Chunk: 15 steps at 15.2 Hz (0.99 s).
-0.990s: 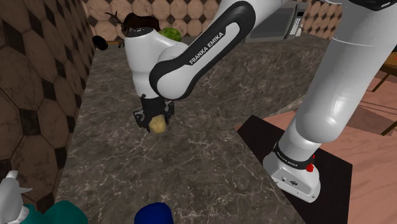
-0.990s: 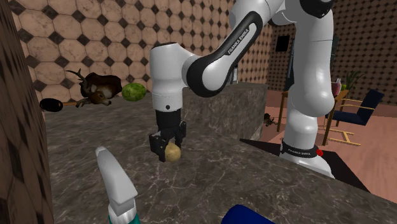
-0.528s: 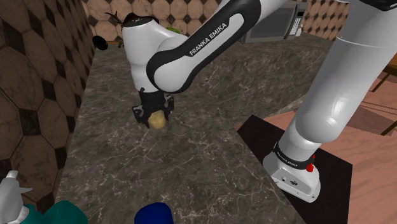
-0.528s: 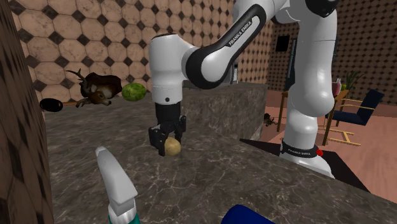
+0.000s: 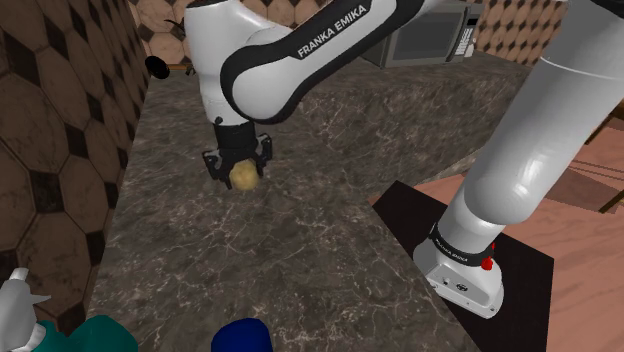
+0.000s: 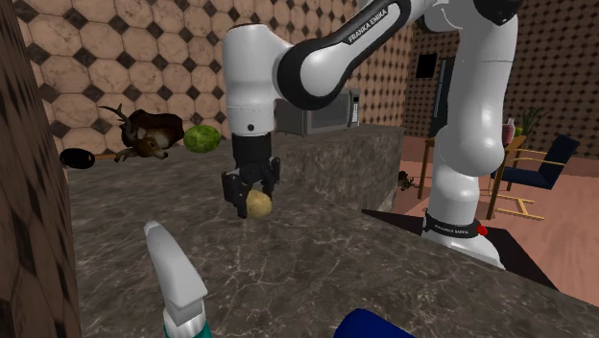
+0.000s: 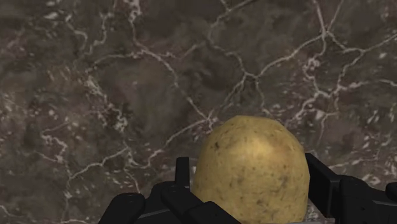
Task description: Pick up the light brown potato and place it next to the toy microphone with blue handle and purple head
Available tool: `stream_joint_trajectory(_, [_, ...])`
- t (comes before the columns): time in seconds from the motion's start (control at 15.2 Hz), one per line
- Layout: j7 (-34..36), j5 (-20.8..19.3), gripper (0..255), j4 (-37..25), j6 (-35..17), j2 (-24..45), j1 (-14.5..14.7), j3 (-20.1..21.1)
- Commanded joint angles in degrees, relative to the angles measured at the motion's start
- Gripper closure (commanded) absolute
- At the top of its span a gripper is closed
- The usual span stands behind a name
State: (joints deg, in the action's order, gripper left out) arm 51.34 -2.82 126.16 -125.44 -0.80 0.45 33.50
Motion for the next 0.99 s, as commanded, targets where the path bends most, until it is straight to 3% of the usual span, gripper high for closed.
stream_joint_trajectory(0.0, [-0.7,0.8,255,-0.7,1.7,-1.2,0.0,-0.1])
stream_joint_trajectory(0.92, [-3.1,3.6,255,-7.7,12.3,-5.5,-0.2,-0.8])
